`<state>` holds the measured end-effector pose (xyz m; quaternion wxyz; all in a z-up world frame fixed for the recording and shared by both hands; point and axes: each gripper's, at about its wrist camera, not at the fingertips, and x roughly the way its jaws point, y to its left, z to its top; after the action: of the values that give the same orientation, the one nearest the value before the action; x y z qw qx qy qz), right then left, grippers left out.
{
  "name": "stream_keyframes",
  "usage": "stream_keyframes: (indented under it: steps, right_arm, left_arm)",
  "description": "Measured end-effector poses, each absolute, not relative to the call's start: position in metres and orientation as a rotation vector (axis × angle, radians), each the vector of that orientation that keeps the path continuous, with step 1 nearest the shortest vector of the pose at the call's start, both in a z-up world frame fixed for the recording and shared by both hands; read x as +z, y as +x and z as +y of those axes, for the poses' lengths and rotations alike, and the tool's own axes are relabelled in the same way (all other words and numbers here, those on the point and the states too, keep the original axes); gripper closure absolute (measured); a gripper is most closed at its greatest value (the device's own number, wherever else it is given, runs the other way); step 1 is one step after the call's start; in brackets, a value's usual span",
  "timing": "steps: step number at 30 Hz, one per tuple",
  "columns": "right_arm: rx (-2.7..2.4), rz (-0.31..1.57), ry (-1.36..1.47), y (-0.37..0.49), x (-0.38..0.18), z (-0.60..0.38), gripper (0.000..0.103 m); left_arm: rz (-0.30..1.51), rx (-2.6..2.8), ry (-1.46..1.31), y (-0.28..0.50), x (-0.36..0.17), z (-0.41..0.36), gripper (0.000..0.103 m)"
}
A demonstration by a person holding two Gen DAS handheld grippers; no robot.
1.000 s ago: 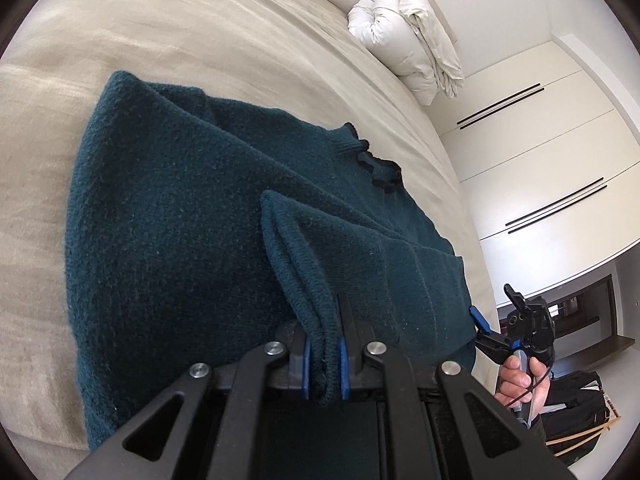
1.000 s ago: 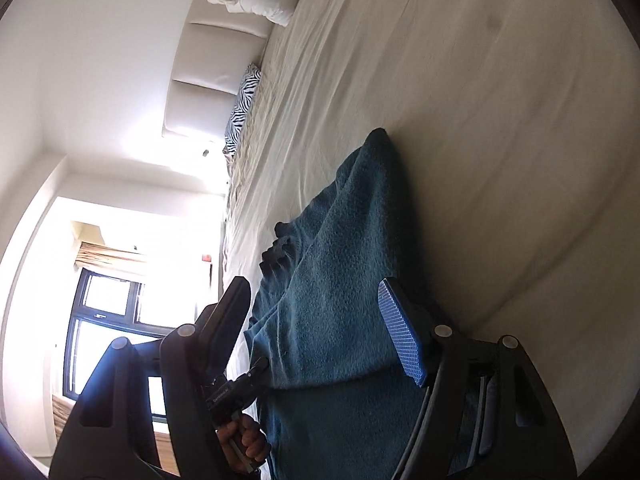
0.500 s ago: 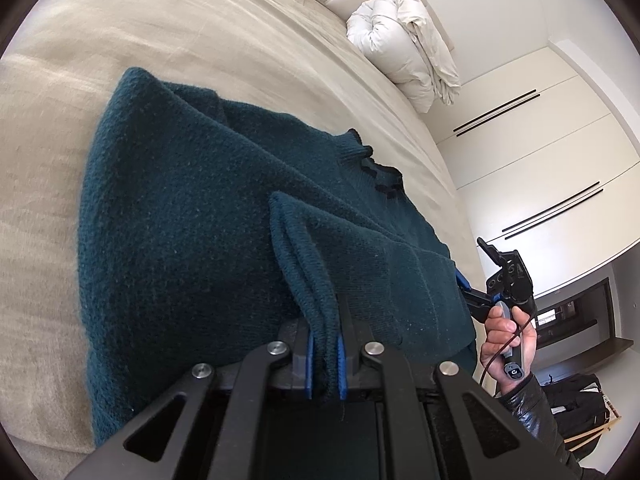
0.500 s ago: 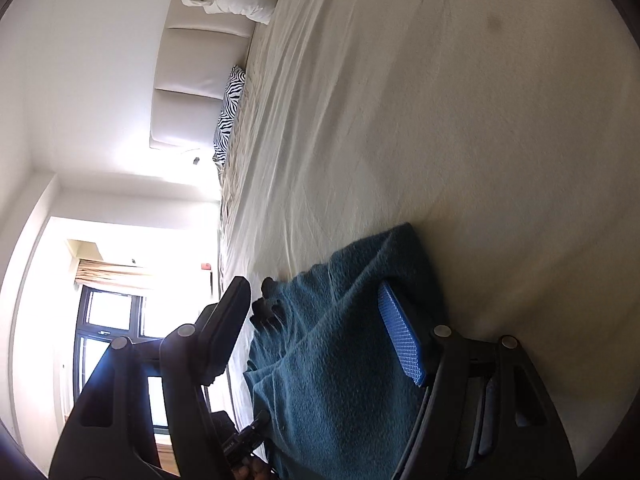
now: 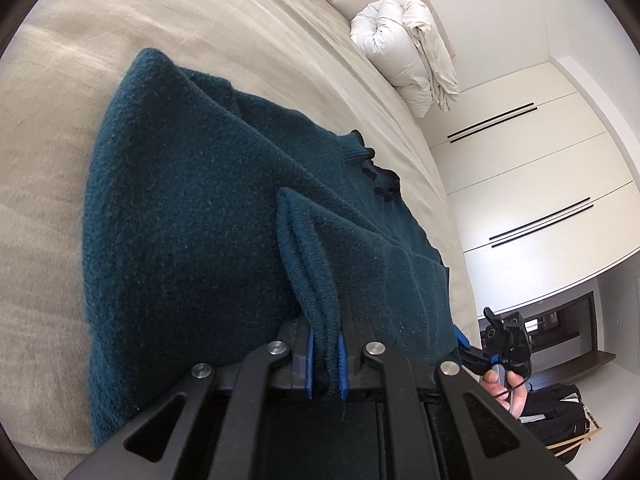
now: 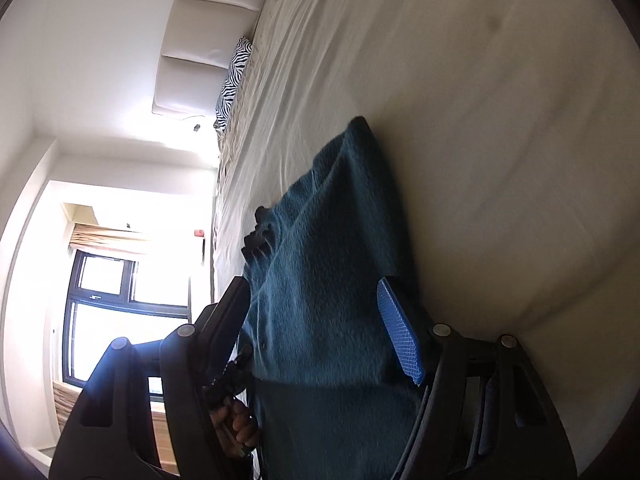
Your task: Fold small clothes
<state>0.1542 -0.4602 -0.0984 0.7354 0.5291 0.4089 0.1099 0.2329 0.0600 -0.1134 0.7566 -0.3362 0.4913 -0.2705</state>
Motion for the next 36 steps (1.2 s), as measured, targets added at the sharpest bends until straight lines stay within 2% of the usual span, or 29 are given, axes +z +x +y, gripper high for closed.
stream_keyframes:
  steps: [2, 4, 6, 8, 14, 23, 36]
  right_arm:
    - [0.213, 0.906, 1.161, 0.131, -0.094, -0.461, 0.036]
    - [0.197, 0.894, 1.160, 0.092, -0.090, -0.461, 0.036]
    - [0.189, 0.871, 1.176, 0.060, -0.086, -0.462, 0.036]
    - [0.176, 0.850, 1.183, 0.034, -0.082, -0.462, 0.035]
    - [0.143, 0.859, 1.102, -0.039, -0.076, -0.453, 0.035]
    - [0.112, 0.904, 0.949, -0.089, -0.054, -0.439, 0.035]
    - [0.105, 1.079, 0.811, -0.145, -0.047, -0.427, 0.035]
  left_arm:
    - [1.064, -0.561, -0.742, 0.226, -0.108, 0.066, 0.086]
    - [1.050, -0.549, -0.764, 0.216, -0.100, 0.075, 0.070]
    - [1.030, -0.527, -0.749, 0.202, -0.088, 0.084, 0.044]
    - [1.001, -0.483, -0.691, 0.181, -0.072, 0.094, 0.035]
    - [1.009, -0.420, -0.613, 0.095, -0.051, 0.131, 0.032]
    - [1.099, -0.393, -0.633, -0.027, -0.070, 0.156, 0.032]
    - [1.221, -0.445, -0.590, -0.071, -0.081, 0.134, 0.032]
